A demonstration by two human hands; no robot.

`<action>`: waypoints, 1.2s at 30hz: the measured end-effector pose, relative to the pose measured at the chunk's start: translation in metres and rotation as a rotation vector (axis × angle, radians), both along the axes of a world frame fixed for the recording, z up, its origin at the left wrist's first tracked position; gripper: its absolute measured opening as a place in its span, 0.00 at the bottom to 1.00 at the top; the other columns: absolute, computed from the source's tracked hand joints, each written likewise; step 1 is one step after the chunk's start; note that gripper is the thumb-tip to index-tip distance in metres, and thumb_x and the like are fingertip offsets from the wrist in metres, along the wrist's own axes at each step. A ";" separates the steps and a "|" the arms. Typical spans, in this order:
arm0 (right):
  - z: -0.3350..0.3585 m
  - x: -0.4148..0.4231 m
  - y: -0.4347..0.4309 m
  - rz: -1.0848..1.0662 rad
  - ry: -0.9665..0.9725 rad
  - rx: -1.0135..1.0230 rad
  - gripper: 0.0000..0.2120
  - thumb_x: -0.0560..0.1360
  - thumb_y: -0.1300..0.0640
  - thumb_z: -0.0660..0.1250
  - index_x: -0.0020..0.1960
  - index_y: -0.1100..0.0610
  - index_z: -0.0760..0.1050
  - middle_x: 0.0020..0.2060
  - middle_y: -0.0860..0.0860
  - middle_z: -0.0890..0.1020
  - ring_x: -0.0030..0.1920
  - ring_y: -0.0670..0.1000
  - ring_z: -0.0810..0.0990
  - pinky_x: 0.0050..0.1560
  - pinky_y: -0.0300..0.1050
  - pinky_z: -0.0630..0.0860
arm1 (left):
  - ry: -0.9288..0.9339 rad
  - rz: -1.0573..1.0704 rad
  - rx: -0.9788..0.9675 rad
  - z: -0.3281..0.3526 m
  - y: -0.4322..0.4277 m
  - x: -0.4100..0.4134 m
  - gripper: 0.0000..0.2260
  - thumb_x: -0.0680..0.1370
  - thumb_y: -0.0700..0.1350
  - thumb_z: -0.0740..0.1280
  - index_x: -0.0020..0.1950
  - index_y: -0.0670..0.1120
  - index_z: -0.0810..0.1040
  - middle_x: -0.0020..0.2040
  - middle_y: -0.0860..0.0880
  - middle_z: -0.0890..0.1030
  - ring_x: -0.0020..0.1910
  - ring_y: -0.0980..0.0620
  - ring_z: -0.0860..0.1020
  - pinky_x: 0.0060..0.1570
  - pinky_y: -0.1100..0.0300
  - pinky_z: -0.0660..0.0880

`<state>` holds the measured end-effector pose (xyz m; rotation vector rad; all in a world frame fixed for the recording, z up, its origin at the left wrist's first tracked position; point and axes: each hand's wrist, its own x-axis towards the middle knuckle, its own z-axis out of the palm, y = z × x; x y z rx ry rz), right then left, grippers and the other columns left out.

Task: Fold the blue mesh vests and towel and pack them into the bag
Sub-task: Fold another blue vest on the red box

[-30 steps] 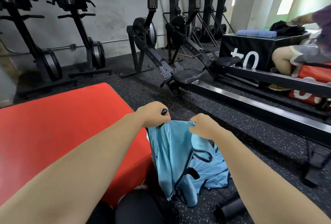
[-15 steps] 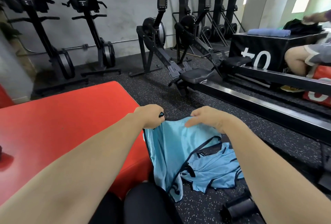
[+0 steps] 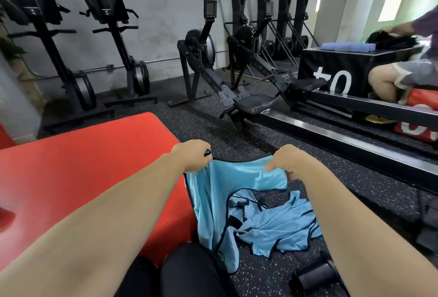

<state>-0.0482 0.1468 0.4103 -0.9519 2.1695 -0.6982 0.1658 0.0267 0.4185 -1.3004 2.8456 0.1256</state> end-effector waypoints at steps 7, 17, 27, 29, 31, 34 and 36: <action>0.002 0.000 -0.006 -0.133 -0.071 -0.387 0.07 0.77 0.59 0.65 0.49 0.63 0.77 0.42 0.58 0.76 0.42 0.55 0.75 0.43 0.48 0.72 | 0.072 0.024 0.048 -0.006 -0.003 -0.001 0.10 0.80 0.51 0.58 0.50 0.49 0.77 0.46 0.52 0.81 0.45 0.50 0.78 0.38 0.58 0.69; 0.011 -0.015 -0.009 -0.102 -0.159 -0.628 0.13 0.76 0.59 0.68 0.36 0.63 0.72 0.30 0.54 0.65 0.29 0.49 0.61 0.31 0.40 0.58 | -0.113 0.019 0.149 0.006 -0.015 -0.025 0.11 0.75 0.48 0.64 0.38 0.42 0.70 0.42 0.44 0.74 0.42 0.43 0.73 0.39 0.56 0.68; 0.026 -0.058 -0.026 -0.132 -0.290 -0.731 0.08 0.76 0.56 0.70 0.43 0.62 0.79 0.35 0.57 0.74 0.37 0.52 0.69 0.36 0.42 0.65 | 0.324 -0.050 0.006 0.008 -0.071 -0.072 0.16 0.79 0.43 0.61 0.32 0.47 0.62 0.32 0.48 0.68 0.38 0.42 0.71 0.37 0.55 0.64; 0.024 -0.069 -0.037 -0.153 -0.300 -0.736 0.07 0.75 0.58 0.71 0.43 0.63 0.80 0.34 0.57 0.76 0.36 0.51 0.72 0.38 0.42 0.68 | 0.257 -0.065 0.035 0.010 -0.083 -0.085 0.15 0.79 0.45 0.60 0.32 0.48 0.63 0.33 0.49 0.67 0.44 0.39 0.73 0.42 0.53 0.68; 0.022 -0.082 -0.046 -0.178 -0.336 -0.750 0.07 0.74 0.58 0.72 0.41 0.61 0.81 0.36 0.56 0.79 0.39 0.52 0.74 0.43 0.45 0.70 | 0.193 -0.049 0.005 0.011 -0.095 -0.097 0.13 0.80 0.48 0.59 0.36 0.50 0.69 0.39 0.48 0.70 0.54 0.39 0.72 0.56 0.48 0.69; 0.014 -0.099 -0.060 -0.125 -0.273 -0.676 0.13 0.75 0.56 0.71 0.43 0.68 0.79 0.37 0.55 0.77 0.40 0.51 0.73 0.45 0.45 0.68 | 0.046 -0.047 -0.142 0.013 -0.116 -0.115 0.13 0.82 0.53 0.58 0.55 0.50 0.79 0.55 0.44 0.73 0.61 0.40 0.69 0.60 0.47 0.65; 0.014 -0.107 -0.071 -0.157 -0.254 -0.672 0.13 0.75 0.55 0.71 0.44 0.66 0.80 0.36 0.54 0.78 0.39 0.50 0.74 0.43 0.44 0.70 | 0.031 -0.063 -0.196 0.015 -0.135 -0.125 0.12 0.82 0.53 0.60 0.56 0.51 0.81 0.54 0.45 0.71 0.58 0.39 0.73 0.57 0.49 0.68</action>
